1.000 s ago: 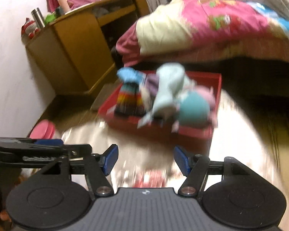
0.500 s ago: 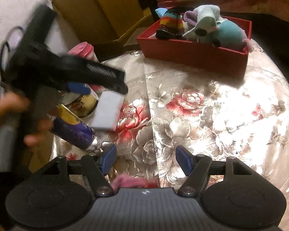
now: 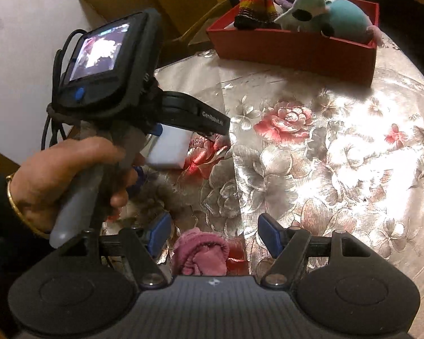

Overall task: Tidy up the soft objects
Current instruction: 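Grasp the white sponge block with the left tool while the right tool grasps the pink knit sock, then lift and carry the sponge and pink sock over the red box with both tools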

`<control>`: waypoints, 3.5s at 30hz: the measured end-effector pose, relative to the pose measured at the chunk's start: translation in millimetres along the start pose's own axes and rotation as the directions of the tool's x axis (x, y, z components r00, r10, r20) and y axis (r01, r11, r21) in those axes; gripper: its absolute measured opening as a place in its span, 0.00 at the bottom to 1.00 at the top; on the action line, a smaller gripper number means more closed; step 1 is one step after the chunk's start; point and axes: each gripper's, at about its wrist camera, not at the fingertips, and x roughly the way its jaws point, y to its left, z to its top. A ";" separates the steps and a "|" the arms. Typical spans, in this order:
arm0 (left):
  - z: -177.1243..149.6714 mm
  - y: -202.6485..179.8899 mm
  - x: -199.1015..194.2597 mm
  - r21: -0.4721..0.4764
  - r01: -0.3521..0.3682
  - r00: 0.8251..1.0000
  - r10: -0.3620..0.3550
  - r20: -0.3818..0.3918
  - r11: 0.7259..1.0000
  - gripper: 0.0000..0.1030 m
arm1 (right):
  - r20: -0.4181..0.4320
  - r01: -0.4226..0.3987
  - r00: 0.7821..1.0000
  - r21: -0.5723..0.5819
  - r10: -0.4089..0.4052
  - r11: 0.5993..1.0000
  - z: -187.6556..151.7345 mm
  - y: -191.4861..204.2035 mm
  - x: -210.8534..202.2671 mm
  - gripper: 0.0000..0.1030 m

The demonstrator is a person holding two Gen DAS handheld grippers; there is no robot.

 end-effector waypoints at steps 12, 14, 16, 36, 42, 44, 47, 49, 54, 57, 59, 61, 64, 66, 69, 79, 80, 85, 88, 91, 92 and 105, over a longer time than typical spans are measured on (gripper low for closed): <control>-1.7 10.8 4.4 -0.106 -0.034 0.999 0.035 0.011 0.994 0.88 | -0.038 -0.037 0.999 -0.003 0.036 0.999 -1.5 0.2 5.7 0.43; -4.9 9.0 1.3 -0.113 -0.043 0.999 0.046 0.022 0.993 0.89 | -0.050 -0.042 0.998 -0.001 0.042 0.999 -3.2 0.1 8.0 0.43; -4.7 10.9 0.8 -0.127 -0.046 0.999 0.049 0.022 0.991 0.90 | -0.061 -0.040 0.997 0.008 0.041 0.999 -4.3 -0.9 10.8 0.43; -10.5 21.4 -11.8 -0.124 0.219 0.975 -0.221 -0.005 0.968 0.47 | -0.075 -0.034 0.997 -0.051 0.030 0.998 -6.6 7.1 28.2 0.38; -11.2 23.3 -32.6 -0.139 0.297 0.955 -0.295 0.039 0.945 0.48 | -0.086 -0.035 0.996 -0.021 0.033 0.999 -3.5 2.6 32.2 0.33; -7.0 24.3 -35.8 -0.155 0.336 0.942 -0.332 0.049 0.929 0.48 | -0.097 -0.043 0.994 -0.002 0.043 0.999 -2.8 2.2 36.3 0.33; -3.0 23.1 -41.6 -0.147 0.364 0.931 -0.357 0.069 0.920 0.49 | -0.115 -0.047 0.992 -0.013 0.045 0.999 0.4 11.4 44.7 0.33; -2.9 21.9 -44.4 -0.127 0.370 0.929 -0.363 0.075 0.920 0.50 | -0.124 -0.046 0.992 -0.057 0.039 0.997 -1.8 21.5 49.7 0.33; -7.3 15.3 -54.3 -0.050 0.350 0.934 -0.345 0.096 0.935 0.50 | -0.207 -0.022 0.978 -0.141 -0.007 0.990 -19.2 34.1 70.0 0.23; -11.0 6.7 -66.7 0.025 0.287 0.945 -0.288 0.156 0.958 0.50 | -0.180 -0.014 0.983 -0.193 -0.021 0.981 -25.3 38.5 64.3 0.14; -12.7 1.9 -74.2 0.062 0.252 0.946 -0.260 0.192 0.966 0.50 | -0.177 -0.030 0.984 -0.167 0.000 0.985 -23.7 34.9 58.7 0.11; -13.5 -2.0 -79.6 0.090 0.216 0.946 -0.231 0.227 0.972 0.50 | -0.149 -0.026 0.989 -0.147 0.004 0.989 -19.9 28.0 49.9 0.11; -13.5 -5.4 -85.3 0.113 0.186 0.942 -0.210 0.261 0.976 0.51 | -0.090 -0.018 0.996 -0.101 0.008 0.995 -10.6 14.5 35.7 0.11; -12.7 -6.4 -86.5 0.116 0.184 0.940 -0.209 0.268 0.976 0.51 | -0.043 -0.009 0.999 -0.070 0.006 0.998 -2.5 5.4 25.8 0.11; -12.9 -8.1 -87.8 0.121 0.176 0.939 -0.203 0.276 0.977 0.51 | 0.012 0.008 1.000 -0.029 -0.007 1.000 9.4 -2.1 15.7 0.11; -15.5 -11.6 -92.9 0.136 0.153 0.934 -0.189 0.304 0.979 0.51 | 0.166 0.072 0.983 0.051 -0.079 0.996 38.9 -25.0 -7.3 0.11; -15.6 -12.1 -93.5 0.138 0.151 0.933 -0.187 0.307 0.979 0.51 | 0.179 0.076 0.980 0.053 -0.085 0.996 41.1 -26.2 -8.6 0.11; -16.4 -14.4 -93.8 0.143 0.148 0.932 -0.187 0.310 0.979 0.52 | 0.230 0.091 0.968 0.072 -0.105 0.993 52.6 -36.1 -22.7 0.11; -16.1 -16.0 -95.4 0.145 0.149 0.930 -0.188 0.315 0.978 0.52 | 0.258 0.098 0.959 0.089 -0.118 0.991 59.2 -38.3 -22.3 0.11; -11.2 -17.2 -98.9 0.142 0.155 0.925 -0.194 0.326 0.978 0.52 | 0.300 0.103 0.945 0.102 -0.129 0.989 69.4 -39.0 -32.2 0.11; -7.4 -18.2 -101.4 0.139 0.159 0.922 -0.198 0.333 0.977 0.52 | 0.315 0.103 0.940 0.104 -0.131 0.989 74.2 -39.2 -35.1 0.11; 73.7 -28.8 -114.1 0.119 0.177 0.883 -0.211 0.420 0.977 0.52 | 0.473 0.144 0.861 0.129 -0.188 0.981 157.3 -56.5 -56.0 0.11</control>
